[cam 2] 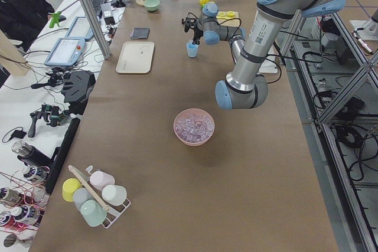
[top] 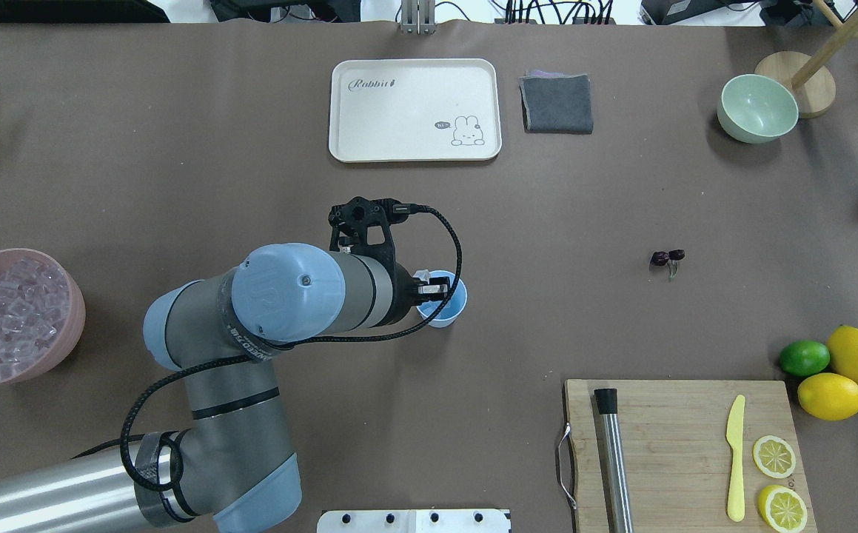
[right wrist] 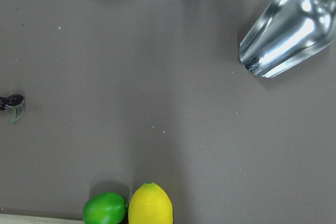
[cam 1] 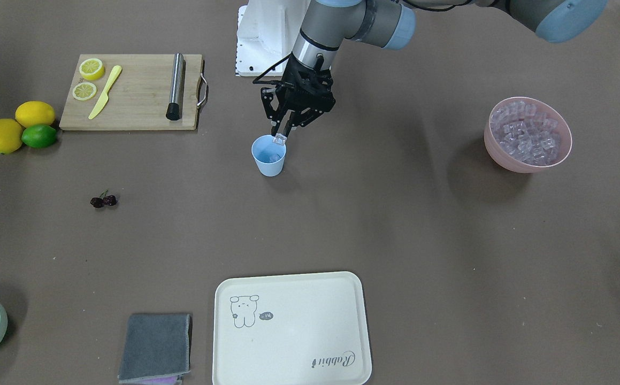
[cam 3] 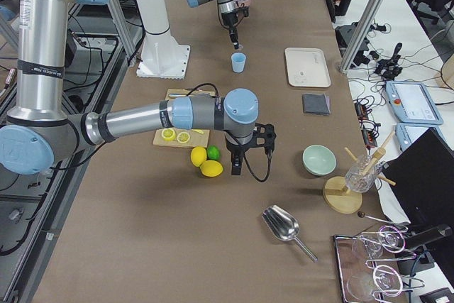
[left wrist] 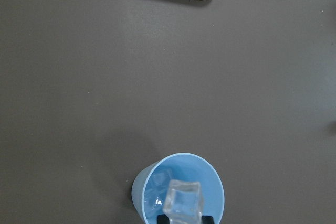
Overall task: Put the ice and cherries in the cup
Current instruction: 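Lower the ice cube into the light-blue cup and open the left gripper, then raise the left gripper away from the cup while the right gripper moves toward the cherries, then lower the right gripper onto the dark cherries and grasp their stems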
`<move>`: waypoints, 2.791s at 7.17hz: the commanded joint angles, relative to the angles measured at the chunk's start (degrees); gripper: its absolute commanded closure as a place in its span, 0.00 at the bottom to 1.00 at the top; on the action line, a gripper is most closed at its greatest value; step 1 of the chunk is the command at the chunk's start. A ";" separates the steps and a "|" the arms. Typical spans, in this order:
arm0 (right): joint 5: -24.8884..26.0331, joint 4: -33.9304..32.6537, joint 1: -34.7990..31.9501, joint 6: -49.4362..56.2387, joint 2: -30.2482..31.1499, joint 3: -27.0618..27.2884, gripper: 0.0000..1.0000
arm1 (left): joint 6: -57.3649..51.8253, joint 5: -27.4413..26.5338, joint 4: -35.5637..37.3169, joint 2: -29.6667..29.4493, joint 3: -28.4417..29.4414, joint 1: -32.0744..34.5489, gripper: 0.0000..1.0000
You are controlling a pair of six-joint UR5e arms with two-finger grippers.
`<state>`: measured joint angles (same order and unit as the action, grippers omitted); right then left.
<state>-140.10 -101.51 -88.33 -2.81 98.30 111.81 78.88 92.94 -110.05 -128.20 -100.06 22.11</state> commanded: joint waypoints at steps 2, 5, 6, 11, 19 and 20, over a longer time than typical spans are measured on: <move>0.09 0.00 0.00 0.09 -0.04 0.08 0.00 | 0.05 -0.21 -1.31 -1.52 2.94 -0.31 1.00; -0.09 0.00 0.00 -0.09 -0.12 0.08 0.00 | -0.56 -4.41 -1.14 -1.44 2.68 -1.54 0.02; 0.00 0.00 0.09 -0.18 -0.82 0.16 0.00 | -0.74 -4.26 -0.35 -1.09 0.15 -0.76 0.02; 0.61 8.61 15.87 -21.74 -12.14 -0.62 0.00 | -14.61 0.46 12.58 4.96 -7.61 16.87 0.02; 16.09 29.36 35.77 -28.50 -22.54 -14.65 0.00 | -27.20 13.68 14.60 11.83 -7.60 33.09 0.02; 15.91 31.27 36.99 -23.26 -22.62 -15.21 0.00 | -27.11 13.68 14.60 11.83 -8.22 33.17 0.02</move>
<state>-124.21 -74.98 -52.57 -30.55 75.67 98.73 51.74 106.30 -95.55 -116.44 -107.77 55.11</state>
